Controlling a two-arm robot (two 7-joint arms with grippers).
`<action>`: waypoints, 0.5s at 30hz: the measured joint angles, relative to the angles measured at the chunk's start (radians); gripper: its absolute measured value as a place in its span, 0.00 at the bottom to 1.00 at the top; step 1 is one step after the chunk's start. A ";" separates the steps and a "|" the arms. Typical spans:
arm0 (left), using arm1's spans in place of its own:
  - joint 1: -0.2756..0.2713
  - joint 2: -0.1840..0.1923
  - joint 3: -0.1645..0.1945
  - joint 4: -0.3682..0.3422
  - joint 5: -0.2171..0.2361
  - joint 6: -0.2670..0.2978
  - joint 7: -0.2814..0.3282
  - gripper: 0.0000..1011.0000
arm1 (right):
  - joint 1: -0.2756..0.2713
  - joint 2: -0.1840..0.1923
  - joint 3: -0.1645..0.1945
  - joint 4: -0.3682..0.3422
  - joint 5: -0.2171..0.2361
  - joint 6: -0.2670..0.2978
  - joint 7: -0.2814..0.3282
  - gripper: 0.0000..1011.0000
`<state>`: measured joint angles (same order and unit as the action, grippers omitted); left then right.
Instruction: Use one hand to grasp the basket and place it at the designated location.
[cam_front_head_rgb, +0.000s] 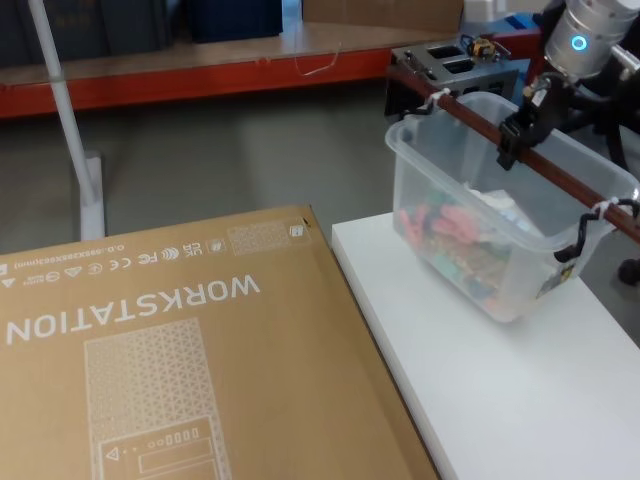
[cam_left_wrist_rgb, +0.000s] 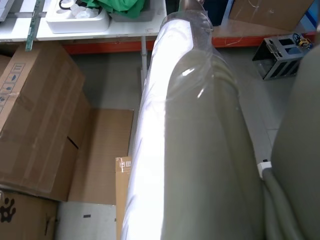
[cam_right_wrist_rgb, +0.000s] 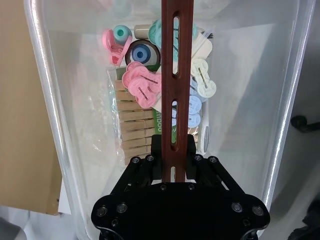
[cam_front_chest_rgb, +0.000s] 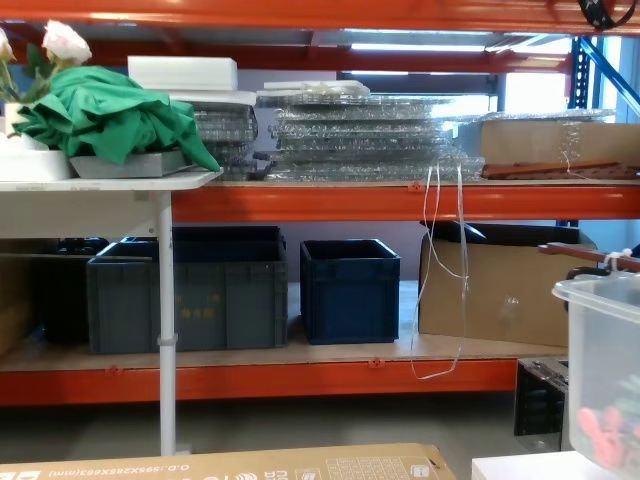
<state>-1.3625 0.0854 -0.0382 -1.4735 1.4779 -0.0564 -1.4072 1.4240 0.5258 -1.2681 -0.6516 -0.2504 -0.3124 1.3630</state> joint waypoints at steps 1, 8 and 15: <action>0.000 0.000 0.000 0.000 0.000 0.000 0.000 0.00 | -0.004 0.005 0.004 0.001 -0.002 0.013 -0.002 0.24; 0.000 0.000 0.000 0.000 0.000 0.000 0.000 0.00 | -0.028 0.035 0.028 -0.024 -0.010 0.085 -0.022 0.24; 0.000 0.000 0.000 0.000 0.000 0.000 0.000 0.00 | -0.056 0.061 0.057 -0.050 -0.010 0.161 -0.043 0.24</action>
<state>-1.3625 0.0854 -0.0377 -1.4735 1.4779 -0.0564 -1.4072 1.3677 0.5872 -1.2111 -0.7020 -0.2599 -0.1519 1.3197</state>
